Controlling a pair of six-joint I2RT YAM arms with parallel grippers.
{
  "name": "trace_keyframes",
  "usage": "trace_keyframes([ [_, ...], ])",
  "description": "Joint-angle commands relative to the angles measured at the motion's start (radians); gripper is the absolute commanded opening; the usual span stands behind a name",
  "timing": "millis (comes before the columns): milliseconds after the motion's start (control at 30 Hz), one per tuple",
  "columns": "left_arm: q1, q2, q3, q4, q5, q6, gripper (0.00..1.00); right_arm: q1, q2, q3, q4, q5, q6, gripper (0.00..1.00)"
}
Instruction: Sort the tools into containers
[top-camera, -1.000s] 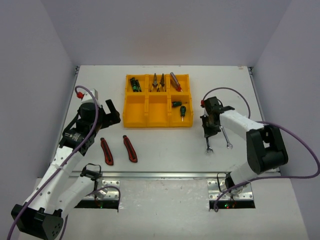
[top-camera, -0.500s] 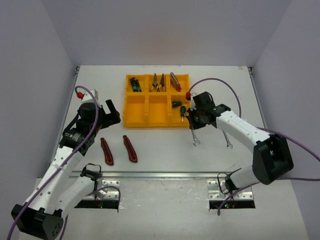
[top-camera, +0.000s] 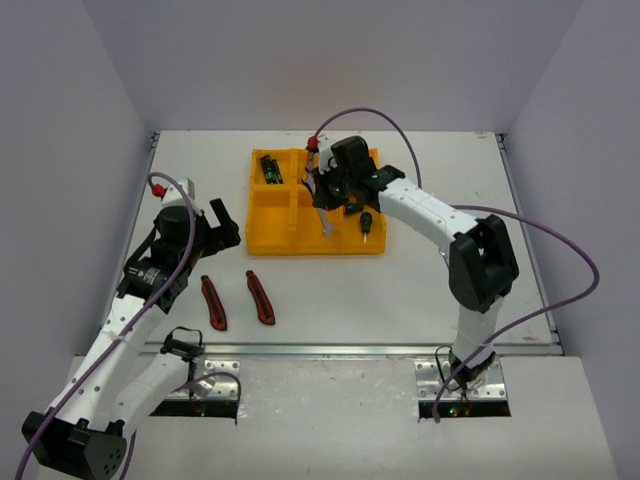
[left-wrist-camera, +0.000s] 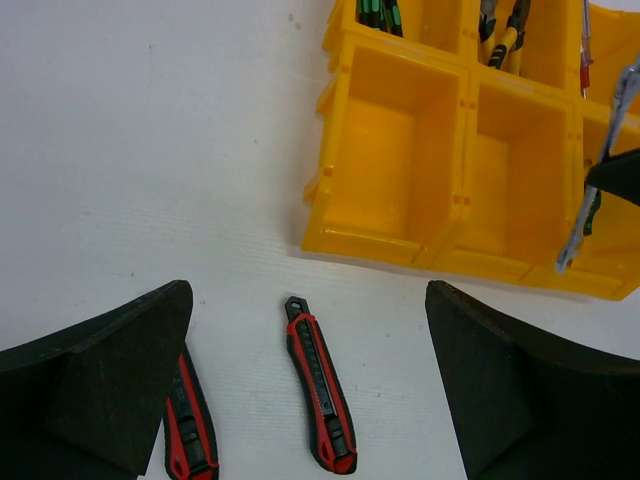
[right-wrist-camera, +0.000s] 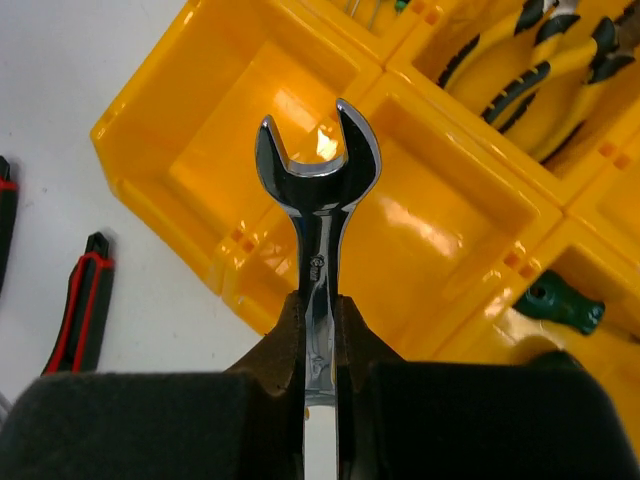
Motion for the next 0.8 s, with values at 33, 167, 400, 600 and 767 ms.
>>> trace_keyframes([
  [33, -0.008, -0.020, -0.004, 0.042, -0.004, 0.011, 1.00, 0.007, 0.127, 0.196, 0.009, -0.023, -0.065, 0.00],
  [167, -0.008, -0.023, -0.004, 0.045, 0.004, 0.012, 1.00, 0.007, 0.162, 0.171, 0.021, 0.004, -0.076, 0.00],
  [400, -0.008, -0.019, -0.004, 0.048, 0.014, 0.015, 1.00, 0.007, 0.130, 0.122, 0.023, 0.014, -0.074, 0.32],
  [600, -0.008, -0.019, -0.005, 0.048, 0.015, 0.016, 1.00, 0.007, 0.059, 0.159, -0.054, 0.072, -0.075, 0.72],
  [767, -0.009, -0.035, -0.006, 0.044, 0.009, 0.015, 1.00, -0.064, -0.070, 0.118, -0.230, 0.228, -0.066, 0.75],
])
